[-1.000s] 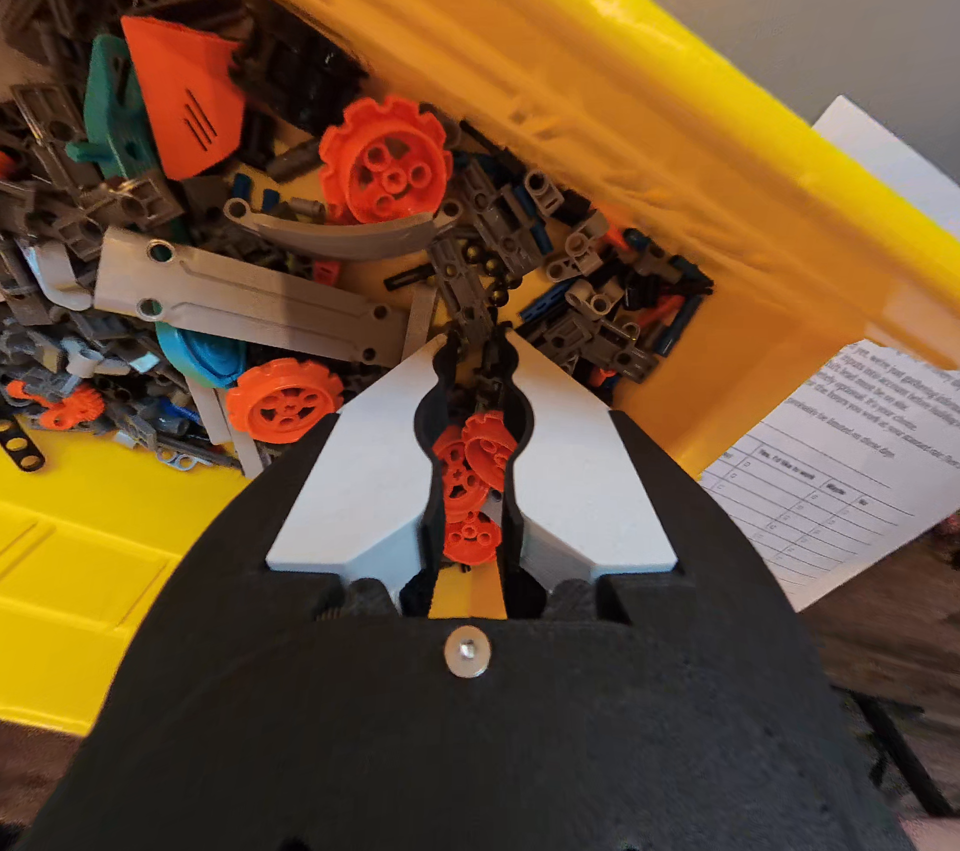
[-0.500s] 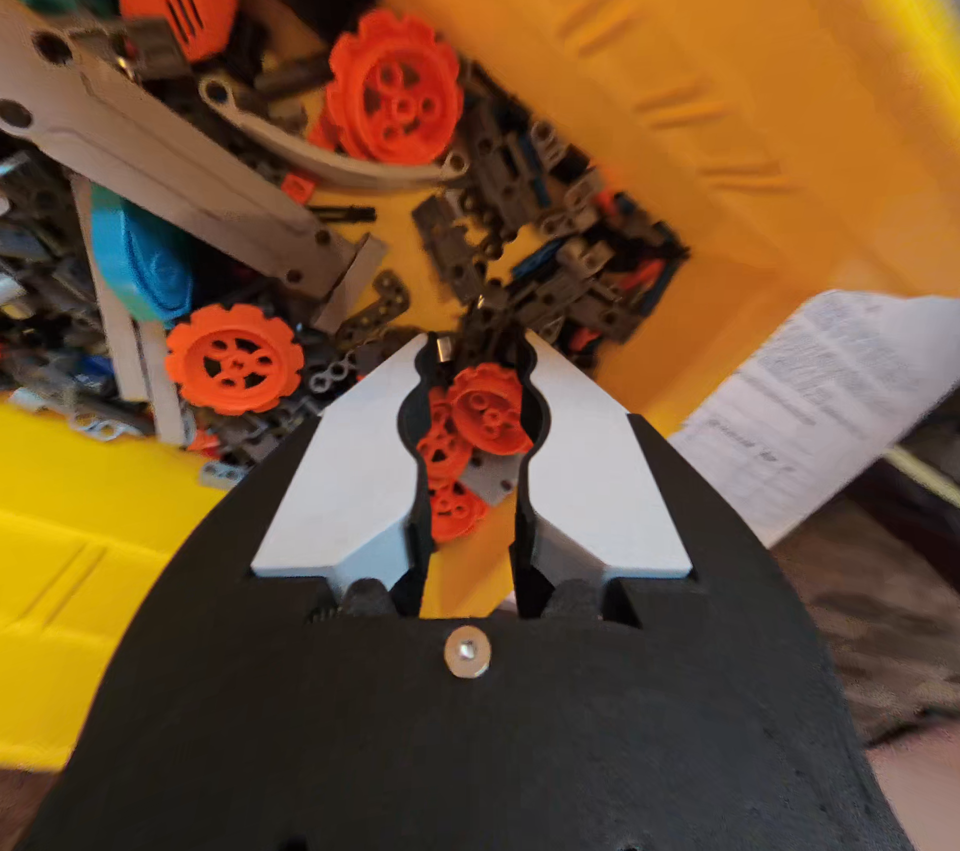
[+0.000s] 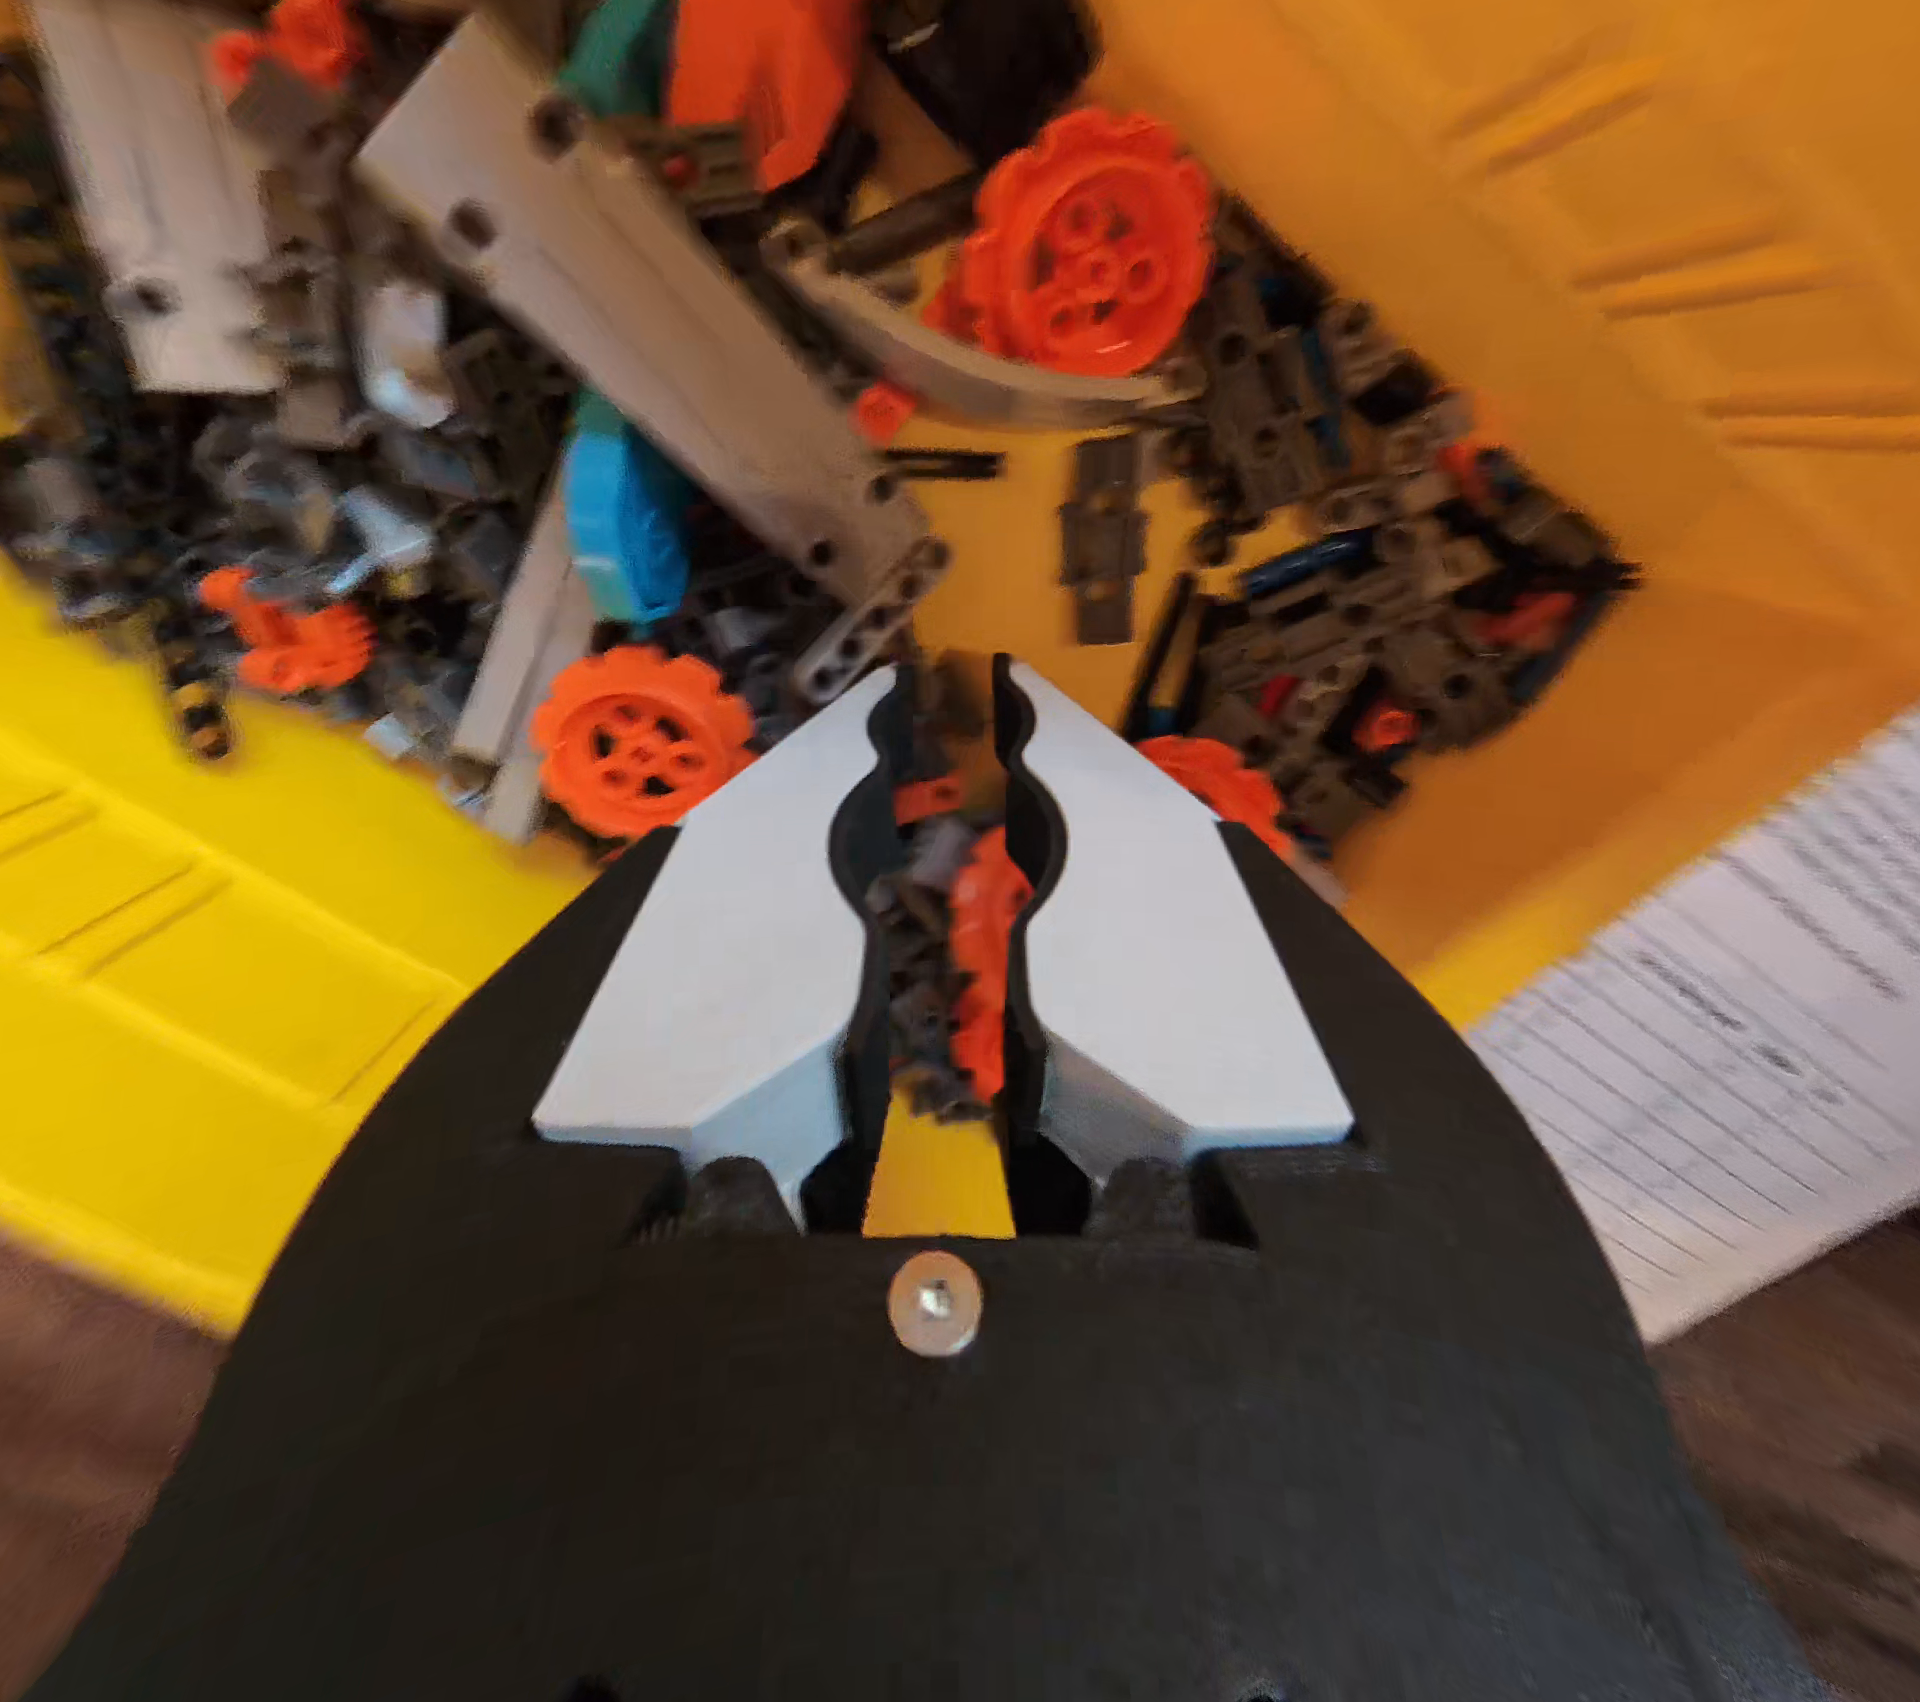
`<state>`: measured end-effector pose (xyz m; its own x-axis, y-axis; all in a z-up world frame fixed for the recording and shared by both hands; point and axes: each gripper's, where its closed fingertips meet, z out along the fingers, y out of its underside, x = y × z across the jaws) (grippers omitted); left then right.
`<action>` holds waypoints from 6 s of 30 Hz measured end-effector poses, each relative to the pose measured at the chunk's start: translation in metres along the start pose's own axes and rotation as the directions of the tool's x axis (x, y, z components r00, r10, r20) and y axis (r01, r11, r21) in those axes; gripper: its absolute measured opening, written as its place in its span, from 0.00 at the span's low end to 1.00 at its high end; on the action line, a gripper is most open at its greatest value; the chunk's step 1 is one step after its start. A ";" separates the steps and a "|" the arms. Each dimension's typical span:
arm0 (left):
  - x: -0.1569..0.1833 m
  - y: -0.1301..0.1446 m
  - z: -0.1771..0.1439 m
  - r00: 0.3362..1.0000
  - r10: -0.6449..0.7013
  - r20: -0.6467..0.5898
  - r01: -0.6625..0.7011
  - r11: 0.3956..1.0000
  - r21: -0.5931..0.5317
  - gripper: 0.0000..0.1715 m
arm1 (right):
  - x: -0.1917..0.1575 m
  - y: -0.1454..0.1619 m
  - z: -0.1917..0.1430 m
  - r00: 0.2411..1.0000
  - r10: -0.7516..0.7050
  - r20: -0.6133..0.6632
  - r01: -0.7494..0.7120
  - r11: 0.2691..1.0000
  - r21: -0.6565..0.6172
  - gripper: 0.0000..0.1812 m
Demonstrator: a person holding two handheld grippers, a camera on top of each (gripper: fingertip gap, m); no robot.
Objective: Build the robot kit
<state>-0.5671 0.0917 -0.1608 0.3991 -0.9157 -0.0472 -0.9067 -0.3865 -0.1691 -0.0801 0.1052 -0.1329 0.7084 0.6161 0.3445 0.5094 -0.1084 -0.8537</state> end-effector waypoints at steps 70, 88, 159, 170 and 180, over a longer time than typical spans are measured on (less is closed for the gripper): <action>-0.003 0.026 0.001 0.995 -0.092 -0.038 0.089 0.994 -0.069 0.01 | -0.009 -0.003 -0.001 0.999 -0.028 0.036 0.028 1.000 -0.002 0.03; 0.105 -0.296 -0.069 0.897 0.441 -0.040 -0.432 0.891 0.135 0.01 | -0.028 -0.031 -0.018 0.995 -0.014 0.096 0.004 0.994 0.105 0.03; 0.094 -0.306 0.064 0.791 0.453 -0.412 -0.531 0.842 -0.095 0.01 | -0.045 -0.026 -0.012 0.980 -0.026 0.198 0.014 0.998 0.062 0.04; 0.094 -0.306 0.064 0.801 0.459 -0.385 -0.537 0.835 -0.122 0.01 | -0.047 -0.025 -0.011 0.979 -0.036 0.202 0.024 0.998 0.058 0.04; 0.100 -0.356 0.000 0.846 0.409 -0.342 -0.357 0.911 0.206 0.01 | -0.040 -0.036 -0.018 0.985 -0.074 0.159 0.060 0.994 0.093 0.04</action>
<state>-0.2049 0.1379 -0.1055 -0.0801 -0.9705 0.2273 -0.9403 -0.0020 -0.3403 -0.1177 0.0702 -0.1092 0.5820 0.7385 0.3404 0.5032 0.0017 -0.8642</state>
